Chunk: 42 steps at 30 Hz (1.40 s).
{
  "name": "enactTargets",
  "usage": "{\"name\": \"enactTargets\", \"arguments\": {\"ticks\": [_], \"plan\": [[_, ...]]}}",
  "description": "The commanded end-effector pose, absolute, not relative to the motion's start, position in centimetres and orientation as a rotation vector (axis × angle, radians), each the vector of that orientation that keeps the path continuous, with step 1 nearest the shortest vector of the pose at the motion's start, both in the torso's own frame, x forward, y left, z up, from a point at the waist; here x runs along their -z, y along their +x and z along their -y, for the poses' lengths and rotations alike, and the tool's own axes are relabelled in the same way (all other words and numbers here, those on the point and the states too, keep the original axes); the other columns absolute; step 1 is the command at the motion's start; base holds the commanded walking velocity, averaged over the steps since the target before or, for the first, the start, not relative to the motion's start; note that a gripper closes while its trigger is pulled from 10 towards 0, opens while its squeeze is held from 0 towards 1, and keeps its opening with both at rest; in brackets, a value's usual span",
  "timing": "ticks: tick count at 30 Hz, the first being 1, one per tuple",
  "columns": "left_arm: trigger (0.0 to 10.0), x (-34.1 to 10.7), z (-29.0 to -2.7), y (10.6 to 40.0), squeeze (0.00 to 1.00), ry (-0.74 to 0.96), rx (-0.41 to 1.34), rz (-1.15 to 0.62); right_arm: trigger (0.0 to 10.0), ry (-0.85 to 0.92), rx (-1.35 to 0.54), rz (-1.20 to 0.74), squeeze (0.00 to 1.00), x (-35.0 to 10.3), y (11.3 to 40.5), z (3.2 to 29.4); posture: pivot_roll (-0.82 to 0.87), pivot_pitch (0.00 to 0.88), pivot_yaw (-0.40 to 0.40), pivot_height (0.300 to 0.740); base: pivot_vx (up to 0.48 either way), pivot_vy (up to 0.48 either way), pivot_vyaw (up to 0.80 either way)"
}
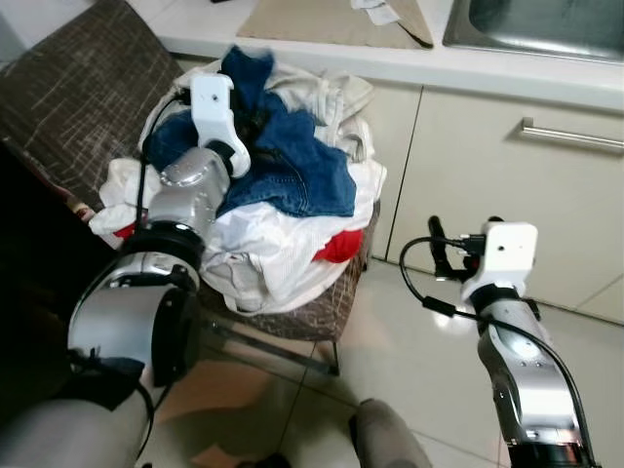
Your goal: Clothes washing
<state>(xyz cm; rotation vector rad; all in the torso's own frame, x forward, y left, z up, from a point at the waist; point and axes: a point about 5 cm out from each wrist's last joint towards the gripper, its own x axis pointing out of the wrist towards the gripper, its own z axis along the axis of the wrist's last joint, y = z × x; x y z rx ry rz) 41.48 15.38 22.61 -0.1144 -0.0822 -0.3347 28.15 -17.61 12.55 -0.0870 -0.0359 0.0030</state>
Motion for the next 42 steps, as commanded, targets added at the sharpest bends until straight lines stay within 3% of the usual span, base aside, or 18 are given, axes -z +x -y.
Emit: {"name": "enactTargets", "arguments": {"ticks": [1, 9, 14, 20, 25, 31, 39, 42], "plan": [[0.0, -23.9, -16.3, 41.4, 0.0, -0.108, 0.33, 0.149, 10.0, -0.074, -0.033, 0.027, 0.0, -12.1, 28.4, 17.1, -0.34, 0.0, 0.102, 0.732, 0.0, 0.0, 0.0], [0.0, -30.3, -21.4, 40.1, 0.0, -0.093, 0.216, 0.391, 10.0, -0.022, -0.078, 0.029, 0.0, -12.0, 30.6, 16.1, -0.26, 0.0, 0.078, 0.732, 0.0, 0.0, 0.0], [0.0, -32.5, -23.1, 38.7, 0.0, -0.011, 0.167, 0.46, 10.0, -0.007, -0.102, 0.025, 0.0, -11.8, 31.2, 15.9, -0.23, 0.0, 0.067, 0.732, 0.0, 0.0, 0.15], [0.0, -31.0, -26.3, 36.7, 0.0, 0.2, -0.022, 0.414, 10.0, -0.017, -0.127, 0.03, 0.0, -11.7, 32.0, 15.7, -0.18, 0.0, 0.054, 0.732, 0.0, 0.0, 0.73], [0.0, -27.6, -27.1, 35.5, 0.0, 0.118, -0.129, 0.334, 10.0, -0.021, -0.139, 0.03, 0.0, -11.6, 32.3, 15.7, -0.16, 0.0, 0.045, 0.732, 0.0, 0.0, 0.71], [0.0, -22.7, -24.7, 34.4, 0.0, 0.158, -0.21, 0.2, 10.0, -0.026, -0.161, 0.026, 0.0, -11.4, 32.8, 15.5, -0.13, 0.0, 0.024, 0.732, 0.0, 0.0, 0.7], [0.0, -17.6, -19.0, 33.7, 0.0, 0.253, -0.02, 0.089, 10.0, -0.041, -0.141, 0.022, 0.0, -11.4, 33.5, 15.4, -0.13, 0.0, 0.018, 0.732, 0.0, 0.0, 0.51], [0.0, -16.6, -18.2, 33.5, 0.0, 0.269, -0.005, 0.057, 10.0, -0.033, -0.142, 0.029, 0.0, -11.4, 33.5, 15.5, -0.13, 0.0, 0.021, 0.732, 0.114, -0.111, 0.0]]}}
